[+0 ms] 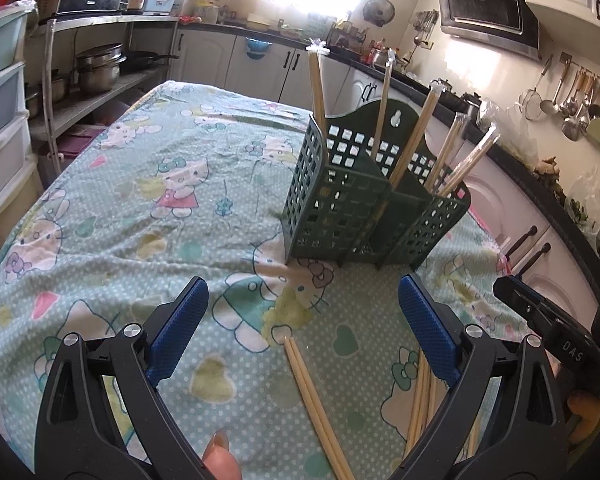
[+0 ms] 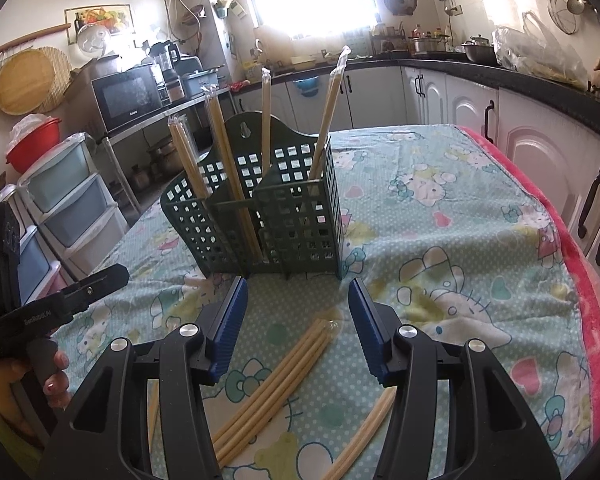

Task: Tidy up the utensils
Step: 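Withdraw both open grippers from the basket toward the loose chopsticks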

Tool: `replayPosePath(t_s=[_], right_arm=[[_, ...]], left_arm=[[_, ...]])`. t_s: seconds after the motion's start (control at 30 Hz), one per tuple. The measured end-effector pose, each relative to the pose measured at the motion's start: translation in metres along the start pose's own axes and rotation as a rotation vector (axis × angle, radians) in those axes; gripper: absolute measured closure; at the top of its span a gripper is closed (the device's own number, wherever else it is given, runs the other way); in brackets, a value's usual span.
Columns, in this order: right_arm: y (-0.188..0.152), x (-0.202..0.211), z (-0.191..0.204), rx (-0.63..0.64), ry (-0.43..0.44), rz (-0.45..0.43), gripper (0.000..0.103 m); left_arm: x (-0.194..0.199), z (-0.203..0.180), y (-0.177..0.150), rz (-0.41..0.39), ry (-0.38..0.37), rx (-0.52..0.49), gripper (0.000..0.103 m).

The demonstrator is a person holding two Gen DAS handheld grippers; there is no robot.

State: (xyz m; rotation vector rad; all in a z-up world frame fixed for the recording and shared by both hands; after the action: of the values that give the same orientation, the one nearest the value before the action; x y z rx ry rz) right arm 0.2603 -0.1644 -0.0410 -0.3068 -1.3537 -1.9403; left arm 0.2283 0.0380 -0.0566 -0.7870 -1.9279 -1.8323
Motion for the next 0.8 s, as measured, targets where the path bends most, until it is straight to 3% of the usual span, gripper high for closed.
replayPosePath(t_s=[0.63,0.8], right_arm=[[-0.028,-0.019,-0.011,0.001,-0.026,0.099,0.053],[-0.036,-0.029,-0.013,-0.006,-0.032,0.139,0.053]], left_arm=[[-0.019,-0.017,-0.033,0.102,-0.055,-0.017,0.016],[-0.025,-0.019,-0.047,0.143,-0.086,0.004,0.037]])
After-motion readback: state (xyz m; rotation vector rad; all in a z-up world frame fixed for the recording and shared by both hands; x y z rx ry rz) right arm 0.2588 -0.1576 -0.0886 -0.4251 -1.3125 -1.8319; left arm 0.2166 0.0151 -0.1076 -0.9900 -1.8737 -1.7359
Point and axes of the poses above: each gripper's, at about its wrist camera, not at the fingertips, and x roughly against the way its jaws point, z to its left, y to its top, the point moved 9 cm from there along -x, roughly the way its jaws point, and after that the axes turned 15 degrees about -x, right-handed, at the moved point
